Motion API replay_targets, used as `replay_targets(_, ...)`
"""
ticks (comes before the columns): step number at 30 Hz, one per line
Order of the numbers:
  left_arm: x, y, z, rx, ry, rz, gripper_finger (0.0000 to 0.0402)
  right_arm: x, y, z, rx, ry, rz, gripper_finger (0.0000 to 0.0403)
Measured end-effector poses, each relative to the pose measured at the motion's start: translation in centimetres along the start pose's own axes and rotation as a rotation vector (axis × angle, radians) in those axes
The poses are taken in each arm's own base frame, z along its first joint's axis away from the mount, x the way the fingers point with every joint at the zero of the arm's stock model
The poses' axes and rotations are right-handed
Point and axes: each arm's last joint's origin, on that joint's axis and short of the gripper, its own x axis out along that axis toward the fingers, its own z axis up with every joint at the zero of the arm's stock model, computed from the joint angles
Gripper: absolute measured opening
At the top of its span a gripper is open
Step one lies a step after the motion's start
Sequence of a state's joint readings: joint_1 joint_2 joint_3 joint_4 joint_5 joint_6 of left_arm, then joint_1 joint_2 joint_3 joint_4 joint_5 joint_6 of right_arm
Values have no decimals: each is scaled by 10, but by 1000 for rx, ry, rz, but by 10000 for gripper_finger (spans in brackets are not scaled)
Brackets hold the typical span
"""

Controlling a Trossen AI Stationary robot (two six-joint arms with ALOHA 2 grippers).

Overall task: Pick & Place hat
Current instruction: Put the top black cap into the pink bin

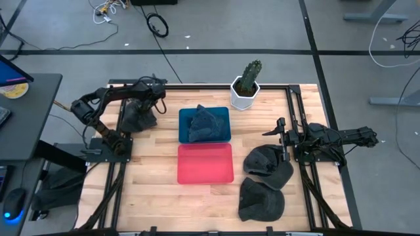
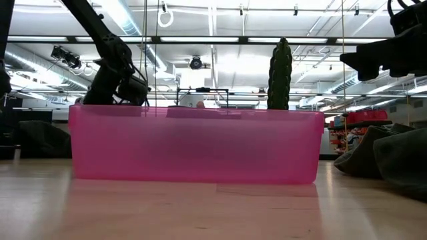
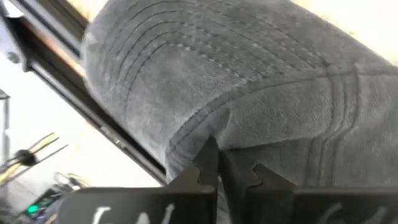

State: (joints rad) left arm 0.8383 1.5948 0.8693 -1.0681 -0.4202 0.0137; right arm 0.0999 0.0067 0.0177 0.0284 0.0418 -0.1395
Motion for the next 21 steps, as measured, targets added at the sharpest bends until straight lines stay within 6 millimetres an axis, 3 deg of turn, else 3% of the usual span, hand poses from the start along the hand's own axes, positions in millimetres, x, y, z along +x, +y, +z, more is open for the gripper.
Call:
replay_targets(5,-23,-5,-10,61,-27,29,4,0,0,0,0,0,0,220)
replay_targets(12,-70,-14,-27,131,-197,64,3,0,0,0,0,0,0,220)
replay_targets(21,-127,-48,-56,392,-474,93,2,0,0,0,0,0,0,220)
